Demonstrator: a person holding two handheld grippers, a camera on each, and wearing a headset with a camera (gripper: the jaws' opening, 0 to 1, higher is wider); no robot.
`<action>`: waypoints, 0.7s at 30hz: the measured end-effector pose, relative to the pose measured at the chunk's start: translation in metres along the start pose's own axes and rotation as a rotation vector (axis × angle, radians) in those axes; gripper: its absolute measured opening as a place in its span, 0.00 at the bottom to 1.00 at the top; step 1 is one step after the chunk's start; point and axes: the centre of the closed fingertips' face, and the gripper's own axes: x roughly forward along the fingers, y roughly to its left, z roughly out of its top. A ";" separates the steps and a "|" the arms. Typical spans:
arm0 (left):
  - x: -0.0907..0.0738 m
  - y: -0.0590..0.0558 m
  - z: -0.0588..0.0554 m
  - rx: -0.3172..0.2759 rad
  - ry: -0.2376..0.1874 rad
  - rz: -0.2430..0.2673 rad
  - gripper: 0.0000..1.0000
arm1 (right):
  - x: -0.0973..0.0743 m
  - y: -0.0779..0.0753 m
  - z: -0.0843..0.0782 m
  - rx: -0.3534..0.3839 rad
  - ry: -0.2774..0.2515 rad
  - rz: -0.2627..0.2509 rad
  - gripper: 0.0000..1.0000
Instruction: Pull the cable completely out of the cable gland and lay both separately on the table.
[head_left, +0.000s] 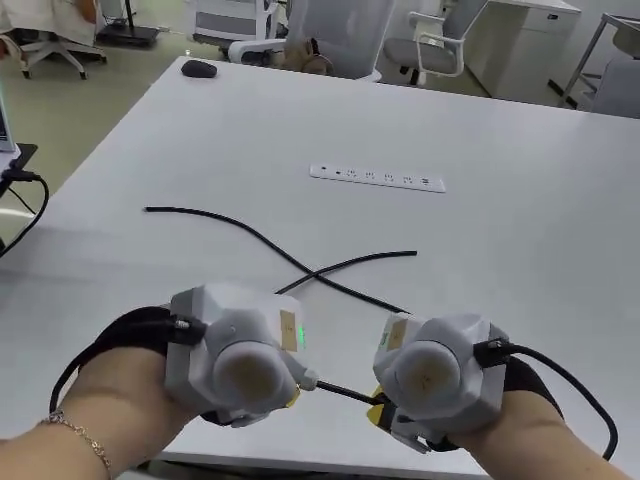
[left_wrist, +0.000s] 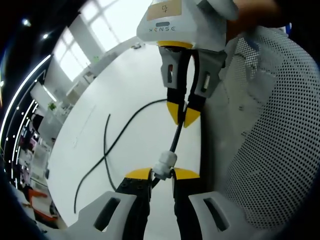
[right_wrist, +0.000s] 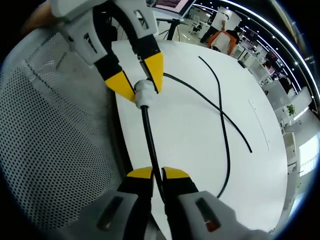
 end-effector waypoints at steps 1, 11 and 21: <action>0.000 0.000 0.000 0.000 0.000 0.000 0.17 | 0.000 0.000 0.000 0.002 0.000 0.001 0.05; 0.000 -0.001 -0.003 0.008 0.012 -0.002 0.17 | 0.002 0.015 0.009 -0.062 -0.021 0.052 0.16; 0.001 -0.002 -0.002 0.015 0.014 -0.008 0.17 | -0.006 0.016 0.034 -0.106 -0.137 0.040 0.11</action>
